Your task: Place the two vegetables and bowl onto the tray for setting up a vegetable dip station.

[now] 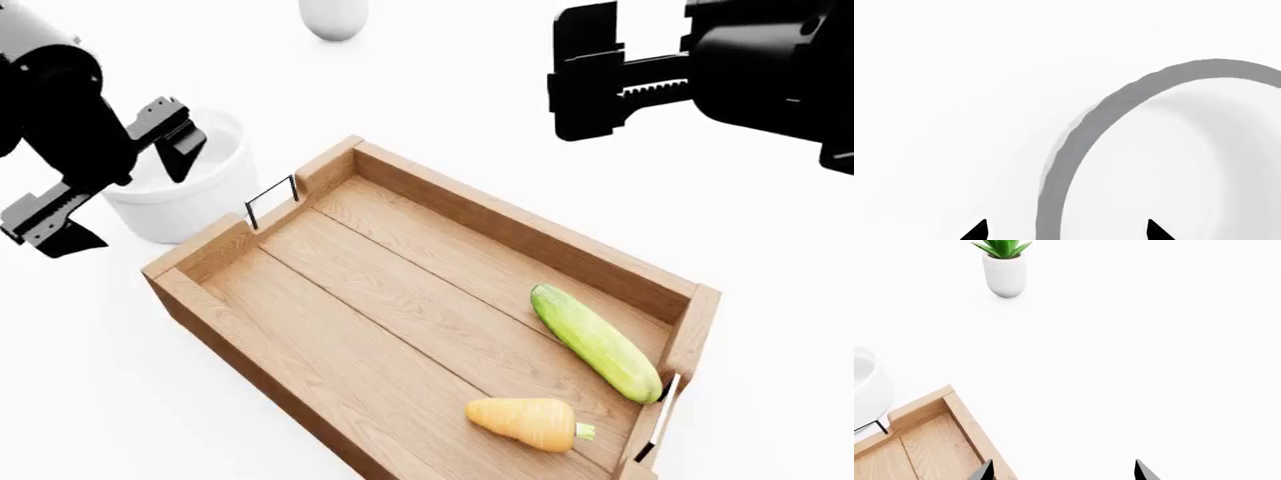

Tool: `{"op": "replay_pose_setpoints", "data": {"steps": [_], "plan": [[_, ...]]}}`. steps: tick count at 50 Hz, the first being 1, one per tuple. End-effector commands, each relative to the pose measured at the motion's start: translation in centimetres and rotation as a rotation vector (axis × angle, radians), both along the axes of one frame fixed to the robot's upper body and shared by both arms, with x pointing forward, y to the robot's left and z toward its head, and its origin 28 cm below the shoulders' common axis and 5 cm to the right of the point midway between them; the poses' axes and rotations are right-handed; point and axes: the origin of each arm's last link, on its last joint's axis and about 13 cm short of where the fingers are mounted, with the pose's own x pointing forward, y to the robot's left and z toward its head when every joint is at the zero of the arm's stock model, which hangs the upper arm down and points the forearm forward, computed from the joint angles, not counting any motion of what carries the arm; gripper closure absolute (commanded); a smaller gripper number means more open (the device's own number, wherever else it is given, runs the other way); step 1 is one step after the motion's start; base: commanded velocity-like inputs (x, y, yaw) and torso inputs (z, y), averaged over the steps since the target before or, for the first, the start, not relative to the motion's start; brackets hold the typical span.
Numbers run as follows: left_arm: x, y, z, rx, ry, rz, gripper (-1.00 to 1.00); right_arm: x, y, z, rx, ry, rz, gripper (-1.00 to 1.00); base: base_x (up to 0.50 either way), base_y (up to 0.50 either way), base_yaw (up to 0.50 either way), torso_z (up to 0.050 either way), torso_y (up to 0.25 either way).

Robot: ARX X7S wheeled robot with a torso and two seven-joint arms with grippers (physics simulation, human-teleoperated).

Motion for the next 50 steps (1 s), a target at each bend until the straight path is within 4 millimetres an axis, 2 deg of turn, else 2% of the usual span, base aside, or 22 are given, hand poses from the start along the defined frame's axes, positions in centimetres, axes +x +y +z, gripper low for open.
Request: {"op": "replay_pose_setpoints", "data": {"steps": [1, 34, 50], "plan": [[0.5, 0.1, -1.0, -0.002, -0.001, 0.019, 1.0, 0.0, 0.1, -0.1, 0.003, 0.001, 0.003, -1.0, 0.0, 0.0, 0.0, 0.0, 0.0], [0.0, 0.6, -0.4, 0.0, -0.051, 0.104, 1.0, 0.0, 0.3, -0.3, -0.002, 0.003, 0.01, -1.0, 0.0, 0.0, 0.0, 0.0, 0.0], [-0.4, 0.8, 1.4, -0.002, -0.101, 0.136, 1.0, 0.0, 0.2, -0.3, -0.002, 0.002, 0.011, -1.0, 0.0, 0.0, 0.0, 0.0, 0.0]]}}
